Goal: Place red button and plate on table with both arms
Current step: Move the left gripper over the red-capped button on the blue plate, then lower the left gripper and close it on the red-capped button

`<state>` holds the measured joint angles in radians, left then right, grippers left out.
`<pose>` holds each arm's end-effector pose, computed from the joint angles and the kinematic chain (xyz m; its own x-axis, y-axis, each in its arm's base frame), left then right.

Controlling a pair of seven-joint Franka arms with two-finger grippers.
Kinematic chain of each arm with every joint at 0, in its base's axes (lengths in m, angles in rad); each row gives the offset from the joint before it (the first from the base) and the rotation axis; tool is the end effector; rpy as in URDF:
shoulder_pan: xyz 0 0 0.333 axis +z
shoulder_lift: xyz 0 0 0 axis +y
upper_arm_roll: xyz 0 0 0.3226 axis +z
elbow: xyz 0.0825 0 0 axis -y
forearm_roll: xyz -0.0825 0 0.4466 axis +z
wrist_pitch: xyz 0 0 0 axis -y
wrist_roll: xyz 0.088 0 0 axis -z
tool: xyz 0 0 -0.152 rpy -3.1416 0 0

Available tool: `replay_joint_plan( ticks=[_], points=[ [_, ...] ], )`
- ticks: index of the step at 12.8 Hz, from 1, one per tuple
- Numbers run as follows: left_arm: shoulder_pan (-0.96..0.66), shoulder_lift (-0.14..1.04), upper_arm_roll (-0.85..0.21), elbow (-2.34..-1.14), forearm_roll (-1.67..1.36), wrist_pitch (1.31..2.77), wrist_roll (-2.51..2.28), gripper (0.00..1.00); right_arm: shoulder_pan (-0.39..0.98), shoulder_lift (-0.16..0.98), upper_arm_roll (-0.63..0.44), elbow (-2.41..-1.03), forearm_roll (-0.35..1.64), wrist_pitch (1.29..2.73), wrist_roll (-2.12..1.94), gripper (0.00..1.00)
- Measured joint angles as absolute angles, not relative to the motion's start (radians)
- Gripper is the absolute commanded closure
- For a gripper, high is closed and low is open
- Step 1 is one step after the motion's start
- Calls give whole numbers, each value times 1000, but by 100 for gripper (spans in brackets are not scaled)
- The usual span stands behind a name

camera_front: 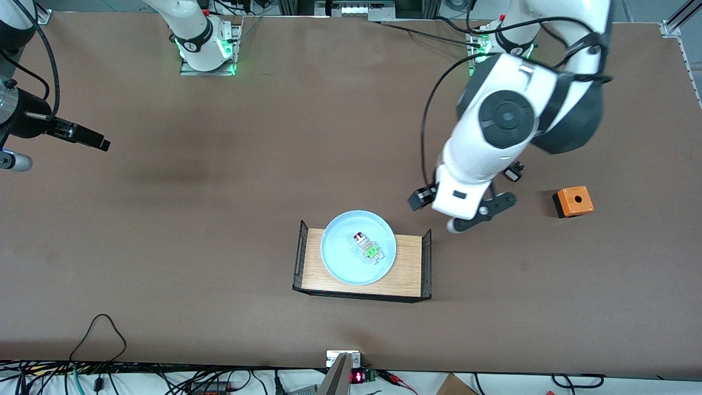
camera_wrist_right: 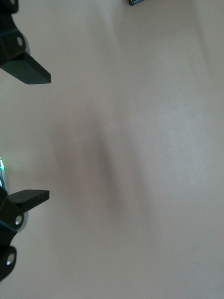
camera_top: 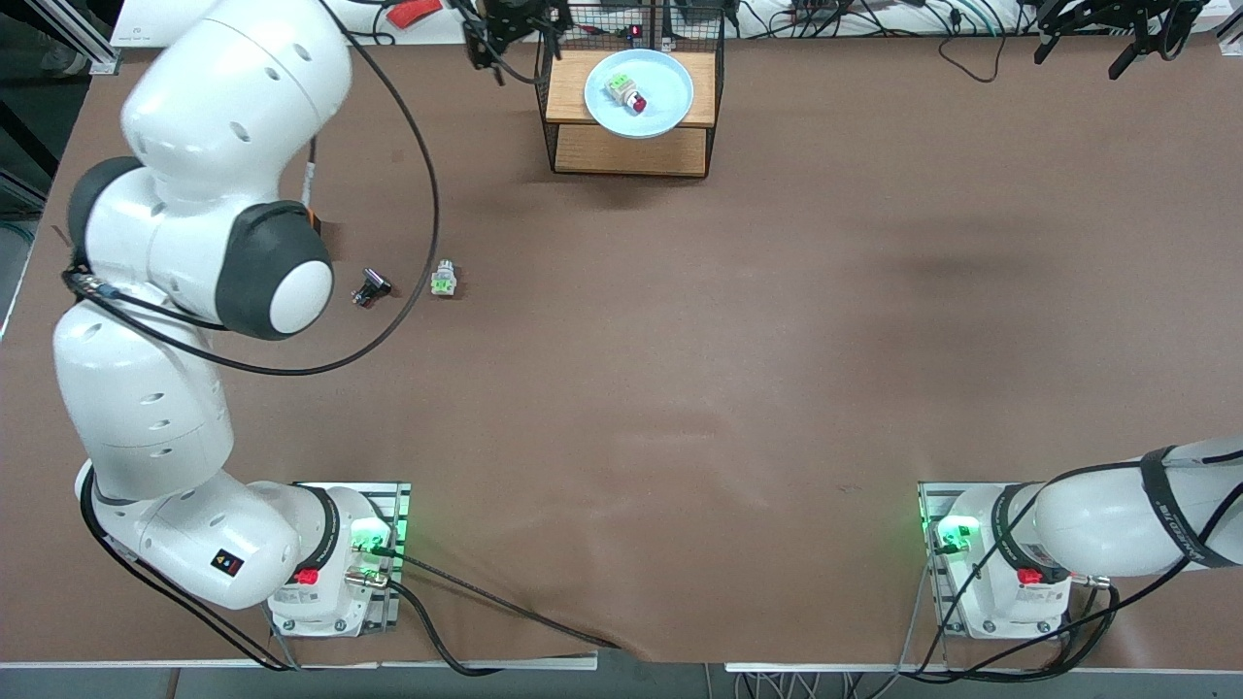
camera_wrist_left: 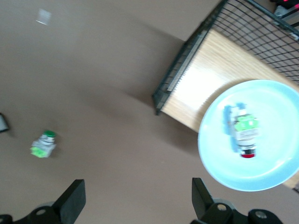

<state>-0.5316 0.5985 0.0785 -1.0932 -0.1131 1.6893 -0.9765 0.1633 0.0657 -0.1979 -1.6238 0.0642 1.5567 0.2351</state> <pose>0.6972 -0.3738 0.4301 0.8653 0.4980 -0.0570 0.5003 -0.8651 0.0372 0.6237 -0.0091 0.5172 0.9538 -0.2662 -0.1393 -0.2713 -0.9623 -0.0189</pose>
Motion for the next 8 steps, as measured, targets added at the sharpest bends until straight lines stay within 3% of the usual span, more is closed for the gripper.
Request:
replay_joint_plan(
  ticks=[8],
  points=[
    [-617, 812, 84, -978, -117, 2029, -1154, 0, 171, 66, -196, -1624, 51, 1560, 221, 0]
  ],
)
